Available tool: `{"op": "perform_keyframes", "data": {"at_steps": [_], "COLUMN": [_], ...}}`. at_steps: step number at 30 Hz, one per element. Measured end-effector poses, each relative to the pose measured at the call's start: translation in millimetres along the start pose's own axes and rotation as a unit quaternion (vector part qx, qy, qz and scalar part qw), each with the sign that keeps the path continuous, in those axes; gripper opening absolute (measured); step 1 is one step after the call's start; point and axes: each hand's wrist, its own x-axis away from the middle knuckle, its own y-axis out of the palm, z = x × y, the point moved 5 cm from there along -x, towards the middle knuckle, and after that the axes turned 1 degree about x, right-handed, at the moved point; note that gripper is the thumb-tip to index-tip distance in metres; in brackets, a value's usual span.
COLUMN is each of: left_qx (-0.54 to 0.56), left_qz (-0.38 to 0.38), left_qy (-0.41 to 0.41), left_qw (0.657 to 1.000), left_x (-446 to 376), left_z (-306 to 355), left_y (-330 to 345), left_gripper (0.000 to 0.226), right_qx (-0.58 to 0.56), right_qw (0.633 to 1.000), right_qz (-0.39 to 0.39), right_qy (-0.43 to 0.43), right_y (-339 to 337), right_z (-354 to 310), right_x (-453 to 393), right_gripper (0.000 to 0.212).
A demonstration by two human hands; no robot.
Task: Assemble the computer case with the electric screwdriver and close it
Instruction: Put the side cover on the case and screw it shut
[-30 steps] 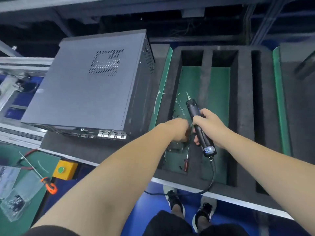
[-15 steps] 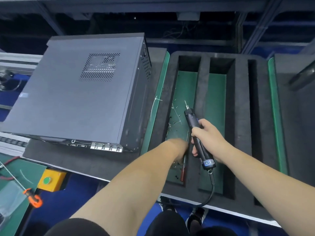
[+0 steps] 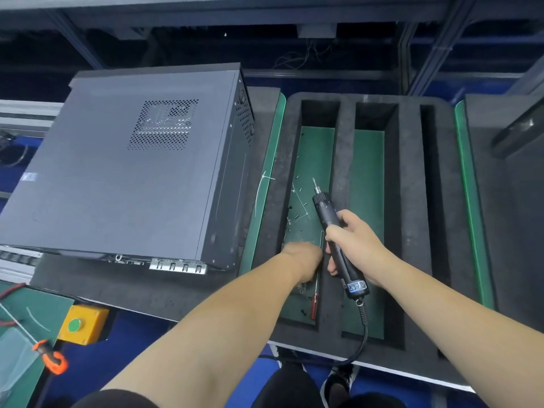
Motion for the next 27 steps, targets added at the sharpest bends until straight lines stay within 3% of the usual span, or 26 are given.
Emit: {"op": "perform_keyframes", "data": {"at_steps": [9,13,16,23,27], "left_qx": [0.066,0.086,0.041,-0.124,-0.127], "left_qz": [-0.012,0.036,0.058,-0.056,-0.134], "left_qy": [-0.039,-0.07,-0.09,-0.062,-0.059], "left_qw": [0.997,0.993,0.993,0.989,0.981], "left_x": [10,17,25,69,88], "left_z": [-7,-12,-11,21,31], "left_y": [0,-13,-27,21,54], "left_gripper": [0.02,0.014,0.027,0.038,0.05], "right_qx": [0.002,0.007,0.006,0.001,0.0], "right_qw": [1.0,1.0,1.0,1.0,1.0], "right_qz": [-0.002,0.001,-0.003,-0.007,-0.015], "right_qy": [0.0,0.0,-0.003,-0.004,-0.002], "right_y": [-2,-2,-2,-4,-4], "right_z": [2,1,1,6,7], "right_x": [-1,-2,-2,-3,-6], "right_gripper": [0.027,0.03,0.031,0.033,0.035]}}
